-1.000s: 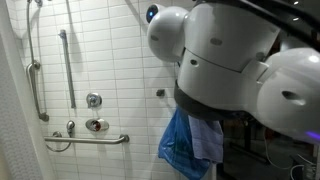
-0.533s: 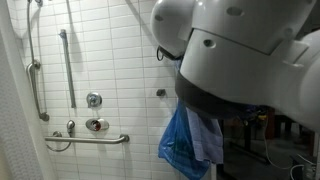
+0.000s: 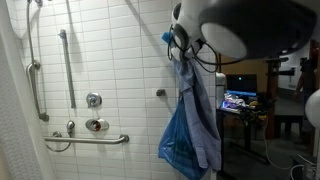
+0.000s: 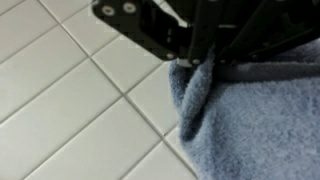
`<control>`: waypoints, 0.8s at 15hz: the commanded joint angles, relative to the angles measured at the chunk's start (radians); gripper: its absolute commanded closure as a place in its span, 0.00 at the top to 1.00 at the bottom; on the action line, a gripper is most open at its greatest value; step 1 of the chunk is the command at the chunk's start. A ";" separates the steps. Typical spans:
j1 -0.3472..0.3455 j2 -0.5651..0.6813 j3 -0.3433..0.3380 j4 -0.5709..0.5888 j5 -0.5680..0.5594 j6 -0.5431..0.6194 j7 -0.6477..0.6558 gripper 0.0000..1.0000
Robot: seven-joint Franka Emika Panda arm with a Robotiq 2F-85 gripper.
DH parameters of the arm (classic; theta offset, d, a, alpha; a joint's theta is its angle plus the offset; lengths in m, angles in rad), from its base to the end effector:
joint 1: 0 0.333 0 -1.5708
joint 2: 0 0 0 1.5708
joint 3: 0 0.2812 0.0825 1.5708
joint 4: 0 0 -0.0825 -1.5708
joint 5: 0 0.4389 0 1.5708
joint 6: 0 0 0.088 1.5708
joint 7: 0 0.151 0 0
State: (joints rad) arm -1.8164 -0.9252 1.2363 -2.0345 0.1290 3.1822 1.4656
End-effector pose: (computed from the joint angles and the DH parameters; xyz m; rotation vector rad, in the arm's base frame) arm 0.6238 -0.1579 0.6279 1.5969 -1.5206 2.1953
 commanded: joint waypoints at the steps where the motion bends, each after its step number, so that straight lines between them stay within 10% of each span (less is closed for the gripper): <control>1: 0.101 0.204 -0.003 -0.037 -0.067 0.057 -0.236 0.01; 12: 0.349 0.377 -0.148 -0.170 -0.040 0.156 -0.786 0.01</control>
State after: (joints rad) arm -1.5259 -0.5741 1.1301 -2.1622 0.0566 3.2739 0.7792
